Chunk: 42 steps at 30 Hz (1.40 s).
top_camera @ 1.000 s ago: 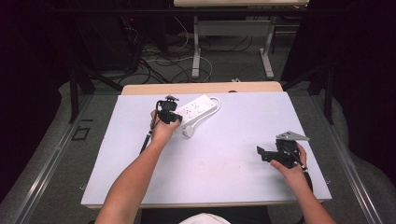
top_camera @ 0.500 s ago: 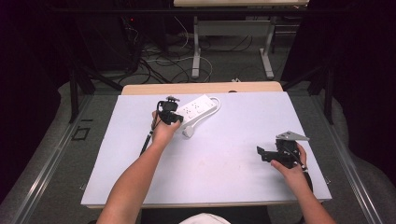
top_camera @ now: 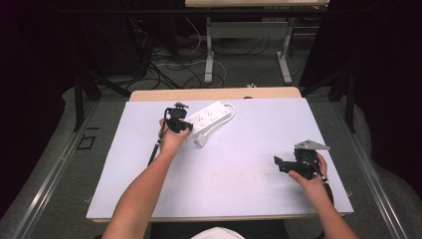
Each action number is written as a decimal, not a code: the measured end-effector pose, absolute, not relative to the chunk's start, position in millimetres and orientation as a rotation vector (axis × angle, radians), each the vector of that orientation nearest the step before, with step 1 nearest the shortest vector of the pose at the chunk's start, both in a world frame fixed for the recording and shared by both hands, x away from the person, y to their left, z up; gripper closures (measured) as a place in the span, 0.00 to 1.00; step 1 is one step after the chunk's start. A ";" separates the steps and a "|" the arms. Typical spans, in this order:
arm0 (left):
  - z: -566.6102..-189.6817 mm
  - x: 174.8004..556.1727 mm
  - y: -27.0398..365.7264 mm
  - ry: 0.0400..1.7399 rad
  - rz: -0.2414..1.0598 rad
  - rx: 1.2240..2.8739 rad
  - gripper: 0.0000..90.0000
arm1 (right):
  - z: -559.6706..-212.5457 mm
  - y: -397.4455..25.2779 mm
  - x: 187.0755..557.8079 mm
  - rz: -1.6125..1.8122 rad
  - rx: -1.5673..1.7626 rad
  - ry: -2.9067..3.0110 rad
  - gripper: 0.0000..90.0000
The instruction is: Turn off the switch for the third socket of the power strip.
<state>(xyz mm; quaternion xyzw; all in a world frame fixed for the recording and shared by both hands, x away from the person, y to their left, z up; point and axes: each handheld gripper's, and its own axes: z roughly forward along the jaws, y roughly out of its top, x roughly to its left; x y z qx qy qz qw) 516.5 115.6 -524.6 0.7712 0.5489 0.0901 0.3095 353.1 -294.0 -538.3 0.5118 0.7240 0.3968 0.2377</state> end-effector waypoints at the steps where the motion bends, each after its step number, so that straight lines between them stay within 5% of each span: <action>1: -524.6 517.0 116.9 1.442 0.238 2.042 0.99 | -538.5 -294.1 353.3 1.086 1.401 1.985 0.13; 42: -512.7 509.3 115.4 1.404 0.297 2.027 0.77 | -549.2 -289.1 354.7 1.043 1.408 2.090 0.16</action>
